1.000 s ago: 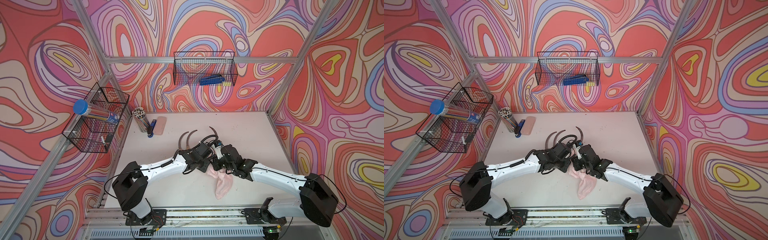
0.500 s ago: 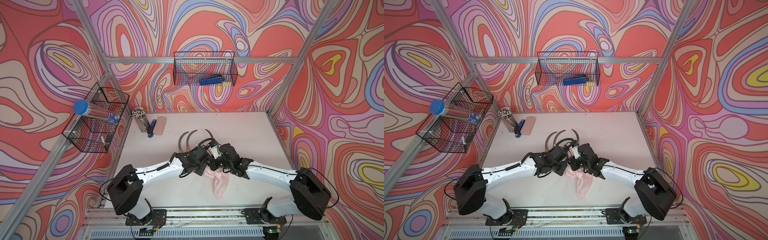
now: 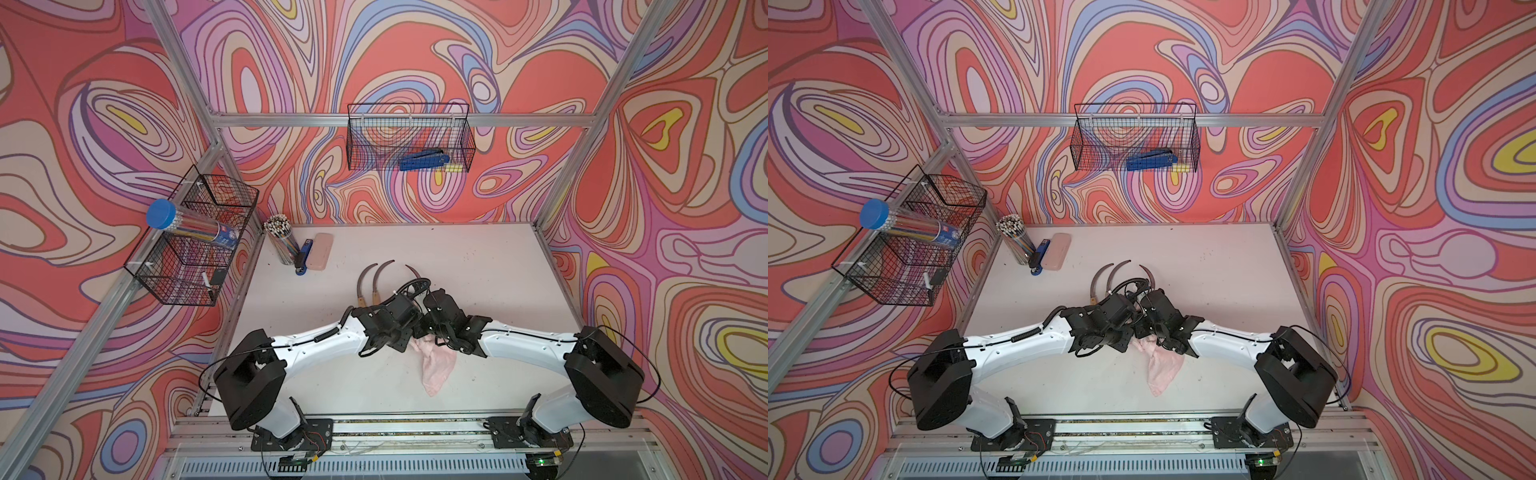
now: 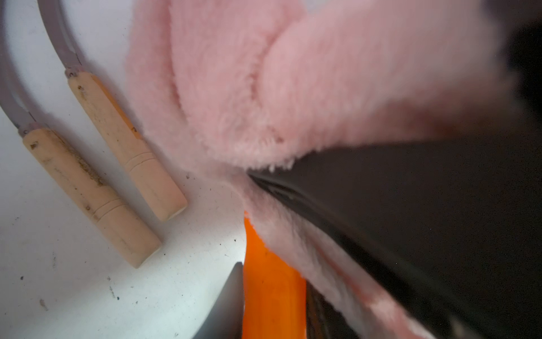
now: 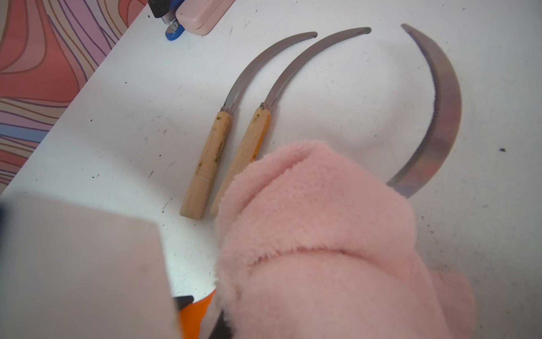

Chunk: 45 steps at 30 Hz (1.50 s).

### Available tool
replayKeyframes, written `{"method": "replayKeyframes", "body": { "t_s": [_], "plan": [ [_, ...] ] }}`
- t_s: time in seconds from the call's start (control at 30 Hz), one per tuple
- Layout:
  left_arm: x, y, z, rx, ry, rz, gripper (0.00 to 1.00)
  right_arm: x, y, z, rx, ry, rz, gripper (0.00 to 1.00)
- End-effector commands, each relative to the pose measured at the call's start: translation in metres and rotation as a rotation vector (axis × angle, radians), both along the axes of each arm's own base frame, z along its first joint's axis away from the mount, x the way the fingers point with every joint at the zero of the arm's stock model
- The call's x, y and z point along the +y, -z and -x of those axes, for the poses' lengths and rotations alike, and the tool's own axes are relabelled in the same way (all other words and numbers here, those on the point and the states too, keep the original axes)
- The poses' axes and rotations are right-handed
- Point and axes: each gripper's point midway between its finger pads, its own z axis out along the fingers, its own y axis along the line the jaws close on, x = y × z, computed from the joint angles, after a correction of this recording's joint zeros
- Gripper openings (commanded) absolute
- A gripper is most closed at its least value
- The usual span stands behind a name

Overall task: Wipe small sickles with rags
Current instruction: Wipe the small sickle.

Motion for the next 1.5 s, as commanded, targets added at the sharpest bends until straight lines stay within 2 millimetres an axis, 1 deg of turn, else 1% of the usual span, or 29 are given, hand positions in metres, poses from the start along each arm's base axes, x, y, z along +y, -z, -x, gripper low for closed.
{"method": "replayKeyframes", "body": {
  "t_s": [0.0,0.07,0.23,0.33,0.4,0.5,0.53,0.63,0.7,0.73,0.8,0.87,0.97,1.07,1.13,1.27,1.4,1.47],
  "plan": [
    [-0.026,-0.035,0.009,-0.064,0.096,0.137,0.00,-0.009,0.005,-0.016,-0.015,0.036,0.034,0.00],
    [-0.022,-0.036,0.012,-0.066,0.095,0.139,0.00,-0.014,0.002,-0.022,-0.013,0.040,0.017,0.00],
    [-0.015,-0.036,0.021,-0.065,0.106,0.163,0.00,-0.037,-0.003,-0.043,-0.010,0.095,0.023,0.00],
    [-0.013,-0.035,0.023,-0.071,0.113,0.167,0.00,-0.042,-0.004,-0.052,-0.015,0.123,0.051,0.00],
    [-0.011,-0.031,0.021,-0.081,0.105,0.156,0.00,-0.040,-0.007,-0.053,-0.010,0.112,0.053,0.00],
    [-0.011,-0.024,0.015,-0.100,0.094,0.135,0.00,-0.028,-0.014,-0.039,0.003,0.056,0.012,0.00],
    [-0.012,-0.025,0.012,-0.107,0.083,0.140,0.00,-0.026,-0.017,-0.033,-0.004,0.054,0.019,0.00],
    [-0.025,-0.032,0.011,-0.101,0.105,0.181,0.00,-0.016,-0.027,-0.015,-0.024,0.046,0.036,0.00],
    [-0.027,-0.036,0.008,-0.114,0.099,0.183,0.00,-0.010,-0.031,-0.004,-0.023,0.037,0.010,0.00],
    [-0.027,-0.038,0.003,-0.129,0.083,0.177,0.00,-0.007,-0.031,0.000,-0.016,0.032,-0.006,0.00],
    [-0.019,-0.033,-0.001,-0.124,0.045,0.121,0.00,-0.008,-0.026,0.006,0.001,0.045,-0.032,0.00],
    [-0.014,-0.026,-0.003,-0.129,0.020,0.096,0.00,-0.007,-0.017,0.010,0.023,0.047,-0.049,0.00],
    [-0.021,-0.023,0.000,-0.116,0.055,0.115,0.00,-0.001,-0.002,0.013,0.060,0.030,-0.063,0.00],
    [-0.028,-0.025,0.002,-0.107,0.082,0.138,0.00,0.007,0.008,0.013,0.086,0.006,-0.063,0.00],
    [-0.029,-0.025,0.001,-0.106,0.078,0.142,0.00,0.005,0.013,0.010,0.085,0.022,-0.043,0.00],
    [-0.026,-0.022,0.002,-0.093,0.064,0.135,0.00,-0.009,0.018,-0.008,0.060,0.093,-0.006,0.00],
    [-0.026,-0.020,0.001,-0.093,0.061,0.125,0.00,-0.025,0.026,-0.030,0.108,0.120,-0.050,0.00],
    [-0.027,-0.016,0.001,-0.085,0.062,0.109,0.00,-0.035,0.030,-0.039,0.111,0.150,-0.027,0.00]
  ]
}}
